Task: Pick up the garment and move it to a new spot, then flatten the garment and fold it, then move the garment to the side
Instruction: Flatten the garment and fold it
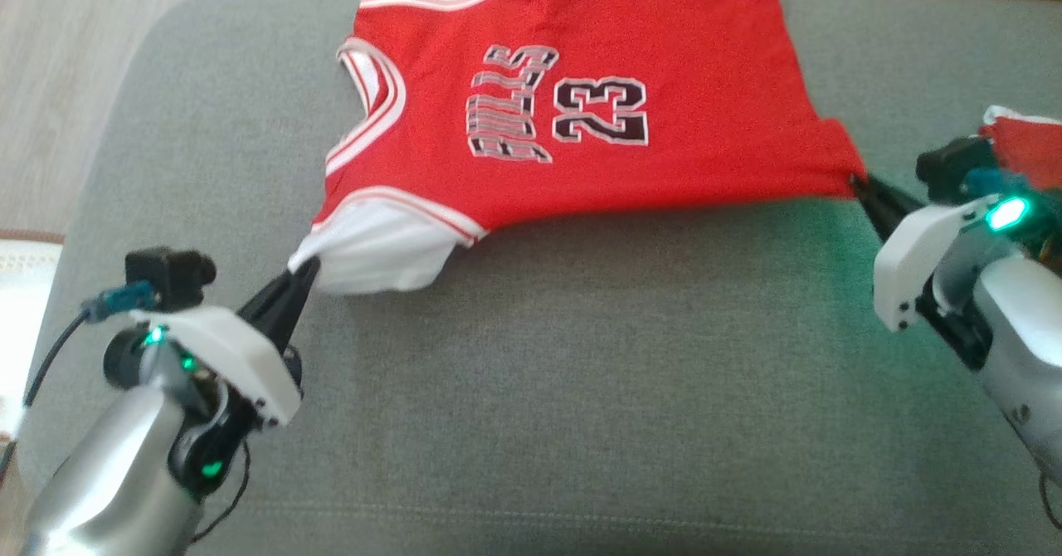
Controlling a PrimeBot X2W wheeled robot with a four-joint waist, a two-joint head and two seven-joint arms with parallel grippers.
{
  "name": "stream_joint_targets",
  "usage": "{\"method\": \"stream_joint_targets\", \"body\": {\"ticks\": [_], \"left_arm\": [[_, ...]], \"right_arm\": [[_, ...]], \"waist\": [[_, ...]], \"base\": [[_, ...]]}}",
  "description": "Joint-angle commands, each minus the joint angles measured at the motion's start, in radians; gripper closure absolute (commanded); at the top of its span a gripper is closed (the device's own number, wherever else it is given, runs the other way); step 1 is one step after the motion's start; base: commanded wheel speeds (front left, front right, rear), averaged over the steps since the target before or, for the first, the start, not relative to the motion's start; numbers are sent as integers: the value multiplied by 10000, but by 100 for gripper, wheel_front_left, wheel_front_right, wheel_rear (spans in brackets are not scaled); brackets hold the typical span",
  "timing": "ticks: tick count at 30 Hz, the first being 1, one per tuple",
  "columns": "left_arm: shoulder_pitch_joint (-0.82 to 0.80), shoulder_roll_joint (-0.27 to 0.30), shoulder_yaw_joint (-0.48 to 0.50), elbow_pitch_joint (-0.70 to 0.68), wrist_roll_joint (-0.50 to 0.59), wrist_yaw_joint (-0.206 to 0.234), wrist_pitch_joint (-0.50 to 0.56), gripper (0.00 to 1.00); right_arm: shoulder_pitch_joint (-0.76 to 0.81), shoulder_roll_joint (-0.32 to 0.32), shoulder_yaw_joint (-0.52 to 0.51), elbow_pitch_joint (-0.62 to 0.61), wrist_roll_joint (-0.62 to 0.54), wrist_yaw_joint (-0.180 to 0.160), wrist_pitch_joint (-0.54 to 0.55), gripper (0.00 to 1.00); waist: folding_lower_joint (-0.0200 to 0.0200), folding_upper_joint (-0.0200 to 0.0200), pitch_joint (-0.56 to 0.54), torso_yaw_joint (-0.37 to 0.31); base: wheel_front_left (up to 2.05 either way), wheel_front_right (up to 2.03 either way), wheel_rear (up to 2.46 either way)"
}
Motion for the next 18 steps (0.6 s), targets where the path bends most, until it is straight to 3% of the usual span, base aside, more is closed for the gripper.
{"method": "stream_joint_targets", "body": {"ticks": [1, 12, 18], "left_arm": [[-98, 666, 436, -509, -191, 14, 119, 100], [1468, 2057, 440, -2590, -1317, 77, 1706, 100], [2144, 2816, 564, -3713, -1859, 216, 2548, 100]], "right_arm": [[181, -418, 355, -427, 353, 37, 342, 100], [1156, -2318, 2383, -3268, 2915, 37, 3223, 100], [1501, -3265, 2865, -4710, 3850, 37, 4365, 100]], "waist": [[1, -1, -191, -46], [1, -1, -851, -109], [1, -1, -912, -110]], "base": [[0, 0, 0], [0, 0, 0], [0, 0, 0]]}}
